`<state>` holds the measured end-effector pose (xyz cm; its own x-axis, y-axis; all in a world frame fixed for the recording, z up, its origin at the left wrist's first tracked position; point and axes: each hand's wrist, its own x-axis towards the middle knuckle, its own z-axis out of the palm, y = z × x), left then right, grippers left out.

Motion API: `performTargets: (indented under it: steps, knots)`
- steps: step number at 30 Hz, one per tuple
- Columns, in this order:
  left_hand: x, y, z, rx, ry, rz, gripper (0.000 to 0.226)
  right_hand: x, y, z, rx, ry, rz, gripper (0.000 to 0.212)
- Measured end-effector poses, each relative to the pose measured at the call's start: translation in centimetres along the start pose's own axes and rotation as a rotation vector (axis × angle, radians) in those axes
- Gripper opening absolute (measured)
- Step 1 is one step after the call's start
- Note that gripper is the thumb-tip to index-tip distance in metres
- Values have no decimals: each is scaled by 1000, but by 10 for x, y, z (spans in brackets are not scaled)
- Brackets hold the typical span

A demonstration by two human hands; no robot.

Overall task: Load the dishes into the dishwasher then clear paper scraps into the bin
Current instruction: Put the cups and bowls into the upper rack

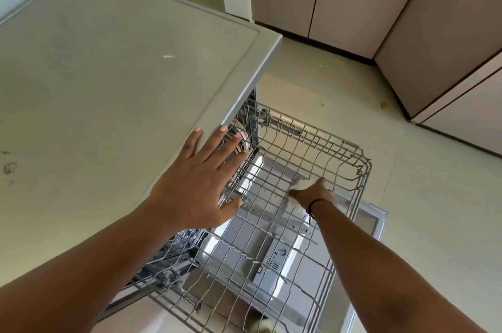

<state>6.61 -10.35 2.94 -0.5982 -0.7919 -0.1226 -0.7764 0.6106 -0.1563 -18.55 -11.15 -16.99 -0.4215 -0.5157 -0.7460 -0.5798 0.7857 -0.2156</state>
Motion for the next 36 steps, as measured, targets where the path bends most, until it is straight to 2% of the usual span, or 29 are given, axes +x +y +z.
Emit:
performTargets:
  steps: [6, 11, 15, 19, 23, 26, 30, 32, 36]
  knots:
    - [0, 0, 1, 1, 13, 1, 84, -2, 5, 11, -70, 105, -54, 101]
    - [0, 0, 3, 5, 5, 10, 87, -18, 12, -1, -1, 128, -72, 92]
    - [-1, 0, 2, -23, 21, -5, 88, -41, 16, -13, -63, 219, -140, 89]
    - [-2, -2, -1, -160, 54, -6, 86, -82, 12, -22, -122, 266, -258, 88]
    - [-25, 2, -11, -452, 165, -82, 80, -147, -3, -35, -195, 375, -450, 91]
    - [-69, -4, -18, -559, 241, -217, 83, -204, -21, -45, -207, 511, -610, 89]
    - [-169, -37, -15, -571, 289, -374, 97, -284, -50, -36, -197, 645, -810, 83]
    - [-225, -55, -12, -555, 276, -465, 106, -322, -64, -20, -228, 662, -893, 83]
    - [-344, -87, -6, -504, 277, -619, 91, -401, -99, 47, -281, 578, -1037, 84]
